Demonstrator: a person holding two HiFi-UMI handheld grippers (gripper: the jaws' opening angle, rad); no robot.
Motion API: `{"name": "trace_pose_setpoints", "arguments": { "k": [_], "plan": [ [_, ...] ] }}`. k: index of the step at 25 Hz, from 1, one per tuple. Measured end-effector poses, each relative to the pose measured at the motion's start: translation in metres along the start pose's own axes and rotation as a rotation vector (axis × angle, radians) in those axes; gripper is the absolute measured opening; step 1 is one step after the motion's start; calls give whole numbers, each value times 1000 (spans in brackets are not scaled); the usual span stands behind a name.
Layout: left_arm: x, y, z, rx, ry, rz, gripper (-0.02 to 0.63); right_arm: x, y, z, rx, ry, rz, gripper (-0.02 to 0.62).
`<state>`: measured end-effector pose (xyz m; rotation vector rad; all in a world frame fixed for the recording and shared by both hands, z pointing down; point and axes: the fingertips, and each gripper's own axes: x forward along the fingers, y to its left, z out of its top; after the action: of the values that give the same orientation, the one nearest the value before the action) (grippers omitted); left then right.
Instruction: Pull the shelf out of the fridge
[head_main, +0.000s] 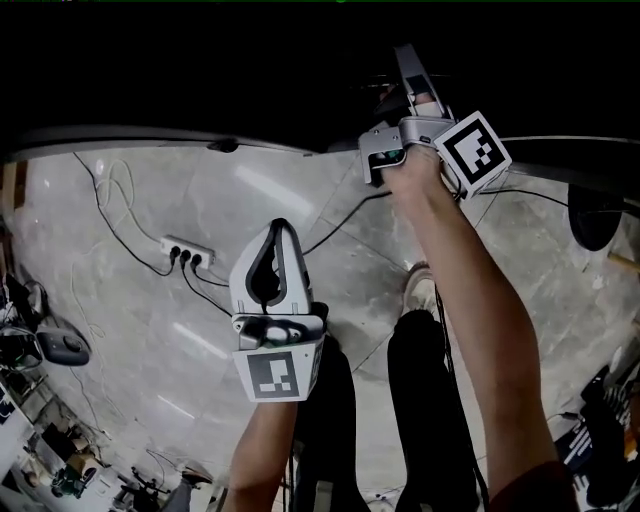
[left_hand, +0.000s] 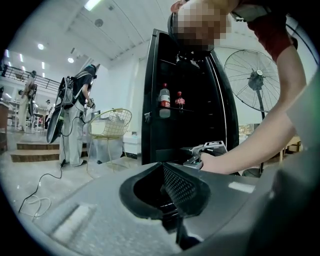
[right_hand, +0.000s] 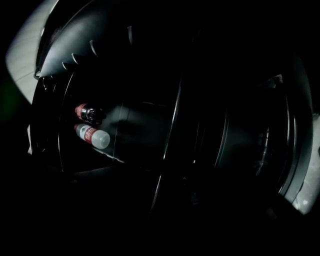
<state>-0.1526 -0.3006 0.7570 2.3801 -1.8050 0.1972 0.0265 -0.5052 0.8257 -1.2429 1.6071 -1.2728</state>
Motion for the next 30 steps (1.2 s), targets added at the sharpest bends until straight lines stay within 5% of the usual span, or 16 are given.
{"name": "trace_pose_setpoints", "arguments": {
  "k": [9, 15, 30],
  "plan": [
    [8, 11, 9, -30, -48, 6, -2, 28, -8, 15, 135, -107, 5, 185],
    [2, 17, -2, -24, 14, 16, -2, 41, -10, 29, 141, -137, -35, 31],
    [0, 14, 24, -25, -52, -11, -2, -8, -5, 17, 229, -143, -29, 9]
  ]
}}
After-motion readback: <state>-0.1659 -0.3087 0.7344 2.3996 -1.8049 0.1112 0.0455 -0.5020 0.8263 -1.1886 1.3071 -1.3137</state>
